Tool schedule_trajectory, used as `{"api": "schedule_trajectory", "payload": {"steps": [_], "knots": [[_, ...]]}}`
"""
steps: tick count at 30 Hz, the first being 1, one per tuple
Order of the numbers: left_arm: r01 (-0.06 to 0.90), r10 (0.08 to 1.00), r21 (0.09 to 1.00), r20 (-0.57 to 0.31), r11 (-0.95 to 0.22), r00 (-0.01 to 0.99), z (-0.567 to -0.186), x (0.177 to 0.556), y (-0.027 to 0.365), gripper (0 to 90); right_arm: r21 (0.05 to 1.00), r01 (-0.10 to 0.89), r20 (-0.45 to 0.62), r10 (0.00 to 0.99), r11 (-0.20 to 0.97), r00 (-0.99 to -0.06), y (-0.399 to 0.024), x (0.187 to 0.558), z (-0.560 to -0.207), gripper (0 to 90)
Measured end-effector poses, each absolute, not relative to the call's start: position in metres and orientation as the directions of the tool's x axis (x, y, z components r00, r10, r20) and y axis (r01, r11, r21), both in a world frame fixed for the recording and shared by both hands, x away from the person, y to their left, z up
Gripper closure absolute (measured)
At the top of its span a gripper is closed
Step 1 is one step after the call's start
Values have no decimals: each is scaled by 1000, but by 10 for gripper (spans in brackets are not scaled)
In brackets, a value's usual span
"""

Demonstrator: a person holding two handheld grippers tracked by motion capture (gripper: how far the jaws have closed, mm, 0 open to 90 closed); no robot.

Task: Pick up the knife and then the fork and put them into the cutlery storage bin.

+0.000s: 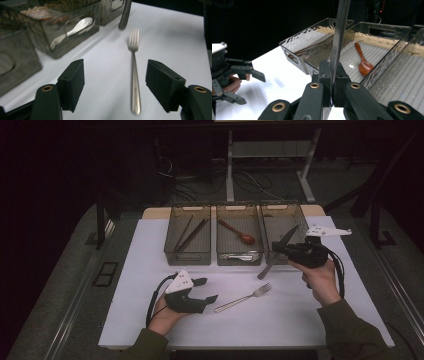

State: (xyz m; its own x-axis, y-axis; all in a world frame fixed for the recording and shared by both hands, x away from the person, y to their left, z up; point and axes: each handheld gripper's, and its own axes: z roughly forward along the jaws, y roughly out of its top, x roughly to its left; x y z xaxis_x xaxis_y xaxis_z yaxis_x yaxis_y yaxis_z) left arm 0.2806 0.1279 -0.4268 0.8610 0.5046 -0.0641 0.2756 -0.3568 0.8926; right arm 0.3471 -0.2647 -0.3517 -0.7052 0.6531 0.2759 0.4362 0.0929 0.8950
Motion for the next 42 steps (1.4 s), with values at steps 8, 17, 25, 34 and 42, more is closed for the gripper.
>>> {"api": "schedule_trajectory", "payload": {"steps": [8,17,25,34,42], "knots": [[302,524,886,-82,-351,848,-435,271,148,167,901,427,263,681,80,-684,-279,351,-345,877],[330,553,876,-90,-351,828,-437,266,154,21,905,421,265,709,51,-654,-299,360,-333,877],[350,560,864,-98,-361,822,-437,267,153,0,911,409,247,735,46,-631,-315,366,-315,877],[359,552,859,-111,-364,827,-438,267,153,0,920,390,225,771,33,-595,-333,380,-298,877],[362,546,857,-117,-366,830,-439,267,152,0,911,407,184,826,60,-533,-348,401,-295,877]]}}
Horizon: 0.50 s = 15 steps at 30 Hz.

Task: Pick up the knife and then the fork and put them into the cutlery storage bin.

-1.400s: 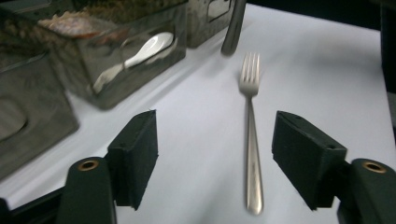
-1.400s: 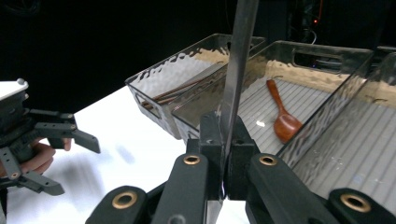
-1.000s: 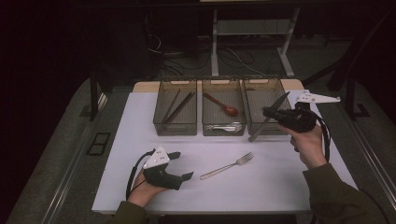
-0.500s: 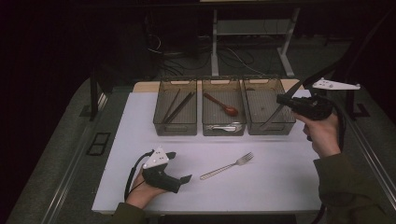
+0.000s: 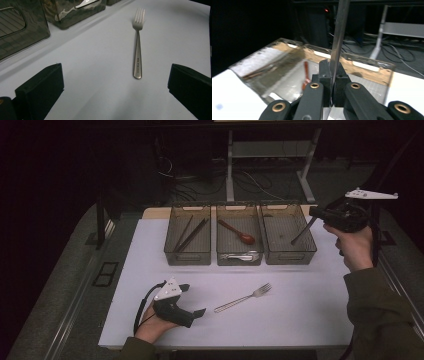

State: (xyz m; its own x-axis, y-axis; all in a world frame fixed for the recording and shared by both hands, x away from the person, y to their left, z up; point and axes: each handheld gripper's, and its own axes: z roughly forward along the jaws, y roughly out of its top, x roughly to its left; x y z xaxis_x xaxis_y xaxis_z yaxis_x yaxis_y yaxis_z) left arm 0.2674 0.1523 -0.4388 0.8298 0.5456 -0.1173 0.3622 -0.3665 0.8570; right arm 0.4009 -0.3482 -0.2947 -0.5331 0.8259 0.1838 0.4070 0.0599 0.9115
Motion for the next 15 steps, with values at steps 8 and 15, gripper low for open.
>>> {"api": "schedule_trajectory", "payload": {"steps": [8,15], "knots": [[365,540,855,-124,-368,833,-440,268,152,0,878,468,160,861,99,-482,-360,416,-307,877],[371,534,850,-129,-375,836,-440,268,150,0,842,518,136,873,147,-468,-364,420,-323,877]]}}
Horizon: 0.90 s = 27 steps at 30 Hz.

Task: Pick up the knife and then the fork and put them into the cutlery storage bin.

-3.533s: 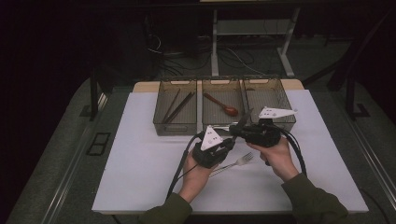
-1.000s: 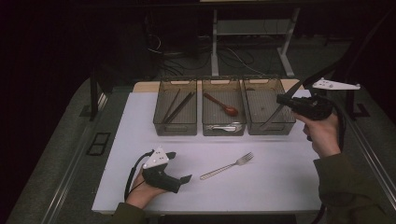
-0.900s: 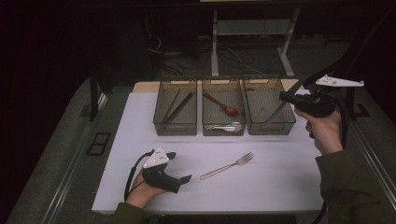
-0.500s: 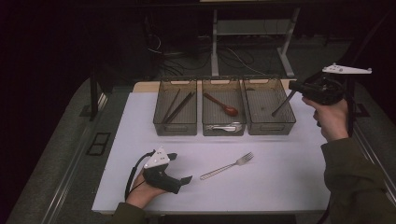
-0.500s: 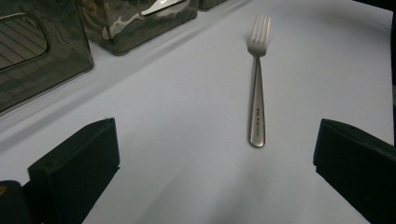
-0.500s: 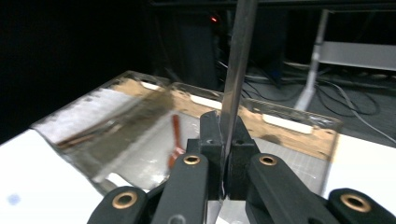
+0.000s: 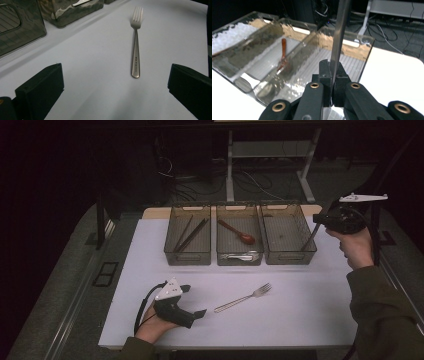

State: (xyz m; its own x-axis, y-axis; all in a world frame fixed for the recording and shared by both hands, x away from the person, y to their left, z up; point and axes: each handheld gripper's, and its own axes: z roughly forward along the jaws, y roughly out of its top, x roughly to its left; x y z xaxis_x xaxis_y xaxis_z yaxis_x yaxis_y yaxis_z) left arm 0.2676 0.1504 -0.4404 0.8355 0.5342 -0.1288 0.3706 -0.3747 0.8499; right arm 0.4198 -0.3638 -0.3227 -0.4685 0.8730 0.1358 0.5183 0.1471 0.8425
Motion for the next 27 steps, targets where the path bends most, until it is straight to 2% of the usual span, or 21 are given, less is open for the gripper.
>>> {"api": "schedule_trajectory", "payload": {"steps": [11,27], "knots": [[379,531,846,-139,-375,836,-441,268,150,0,787,581,108,881,208,-461,-366,425,-343,877],[379,529,842,-136,-384,838,-442,269,149,0,802,554,84,878,221,-471,-344,450,-354,876]]}}
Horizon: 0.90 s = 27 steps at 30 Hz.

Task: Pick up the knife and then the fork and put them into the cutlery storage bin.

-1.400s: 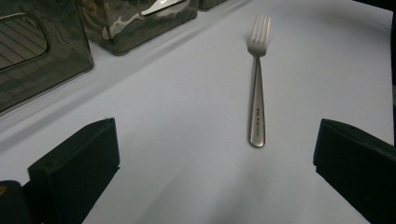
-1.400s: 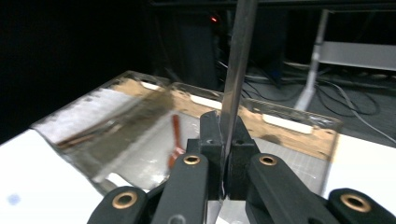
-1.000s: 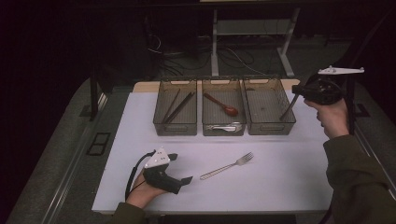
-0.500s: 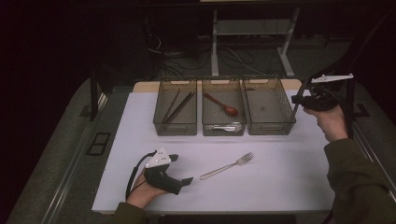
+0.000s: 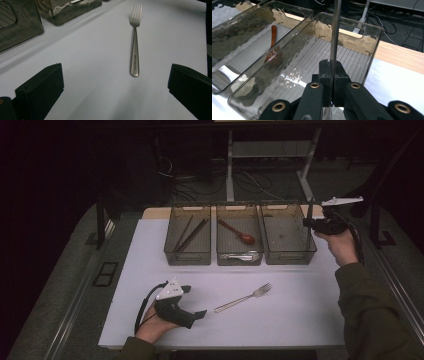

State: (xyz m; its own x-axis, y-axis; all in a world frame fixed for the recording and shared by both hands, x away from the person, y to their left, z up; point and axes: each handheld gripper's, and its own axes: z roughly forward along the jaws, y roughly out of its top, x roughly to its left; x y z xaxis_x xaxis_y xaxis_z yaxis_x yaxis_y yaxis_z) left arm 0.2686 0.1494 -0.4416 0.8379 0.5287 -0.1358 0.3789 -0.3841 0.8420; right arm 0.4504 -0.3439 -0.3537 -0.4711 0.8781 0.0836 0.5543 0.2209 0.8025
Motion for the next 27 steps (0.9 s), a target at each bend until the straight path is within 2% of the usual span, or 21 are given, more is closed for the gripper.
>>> {"api": "schedule_trajectory", "payload": {"steps": [15,27], "knots": [[378,522,843,-140,-383,841,-441,269,148,0,766,575,27,878,289,-477,-315,479,-366,875],[377,517,843,-142,-383,844,-442,269,147,0,709,624,31,870,328,-492,-297,495,-389,861]]}}
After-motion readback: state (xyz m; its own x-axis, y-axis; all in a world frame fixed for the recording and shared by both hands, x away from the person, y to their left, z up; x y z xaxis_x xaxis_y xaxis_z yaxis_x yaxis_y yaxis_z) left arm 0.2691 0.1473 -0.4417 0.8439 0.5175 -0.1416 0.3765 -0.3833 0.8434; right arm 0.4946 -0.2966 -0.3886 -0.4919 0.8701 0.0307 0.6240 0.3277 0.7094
